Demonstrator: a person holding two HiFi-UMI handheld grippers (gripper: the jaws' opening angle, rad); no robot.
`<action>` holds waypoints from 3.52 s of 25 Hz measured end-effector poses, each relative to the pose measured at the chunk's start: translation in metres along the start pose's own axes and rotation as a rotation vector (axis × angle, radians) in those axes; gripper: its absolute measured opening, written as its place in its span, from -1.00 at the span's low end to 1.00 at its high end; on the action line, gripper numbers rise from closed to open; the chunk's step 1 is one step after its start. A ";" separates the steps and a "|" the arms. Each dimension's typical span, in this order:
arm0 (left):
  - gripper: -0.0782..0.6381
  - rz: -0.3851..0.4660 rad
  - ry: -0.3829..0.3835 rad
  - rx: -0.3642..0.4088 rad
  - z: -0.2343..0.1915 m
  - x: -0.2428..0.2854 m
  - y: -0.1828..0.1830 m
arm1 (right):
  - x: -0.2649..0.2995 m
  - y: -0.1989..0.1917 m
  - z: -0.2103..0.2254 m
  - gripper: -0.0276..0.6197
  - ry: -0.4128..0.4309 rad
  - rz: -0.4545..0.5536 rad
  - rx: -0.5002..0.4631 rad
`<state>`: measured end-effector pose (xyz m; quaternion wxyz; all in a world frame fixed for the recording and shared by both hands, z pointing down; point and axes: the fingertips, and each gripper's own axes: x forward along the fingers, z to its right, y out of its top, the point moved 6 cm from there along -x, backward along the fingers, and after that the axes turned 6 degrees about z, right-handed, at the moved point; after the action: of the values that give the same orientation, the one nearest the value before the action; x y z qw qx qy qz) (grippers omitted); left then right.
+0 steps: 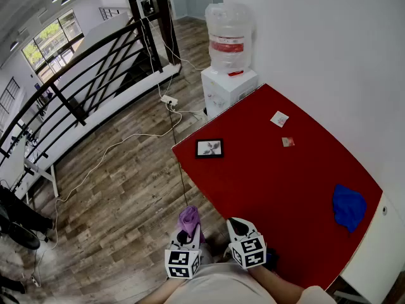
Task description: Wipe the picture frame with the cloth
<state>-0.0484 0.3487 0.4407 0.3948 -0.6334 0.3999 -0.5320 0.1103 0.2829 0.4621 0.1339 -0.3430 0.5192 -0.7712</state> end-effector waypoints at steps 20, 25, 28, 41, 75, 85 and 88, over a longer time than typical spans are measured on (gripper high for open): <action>-0.61 0.004 -0.129 0.044 -0.139 0.154 0.069 | 0.166 0.084 0.039 -0.90 -0.181 0.023 -0.028; -0.61 -0.004 -0.158 0.046 -0.159 0.176 0.079 | 0.188 0.097 0.045 -0.90 -0.221 0.022 -0.021; -0.61 -0.014 -0.171 0.038 -0.161 0.186 0.083 | 0.192 0.102 0.049 -0.91 -0.231 0.010 -0.014; -0.61 -0.050 -0.141 0.057 -0.161 0.230 0.092 | 0.217 0.113 0.087 -0.90 -0.189 -0.020 -0.014; -0.61 -0.610 -0.409 1.233 -0.214 0.436 -0.004 | 0.263 0.065 0.107 -0.90 -0.179 -0.082 0.106; -0.61 -0.688 -0.514 1.288 -0.186 0.355 -0.035 | 0.271 0.057 0.101 -0.90 -0.150 -0.093 0.108; -0.61 -0.665 -0.515 1.259 -0.186 0.358 -0.027 | 0.270 0.054 0.101 -0.90 -0.151 -0.101 0.120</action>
<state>-0.1888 0.0133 0.6167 0.5816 -0.4800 -0.2962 -0.5861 -0.0271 0.0360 0.5418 0.1540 -0.4174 0.4427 -0.7785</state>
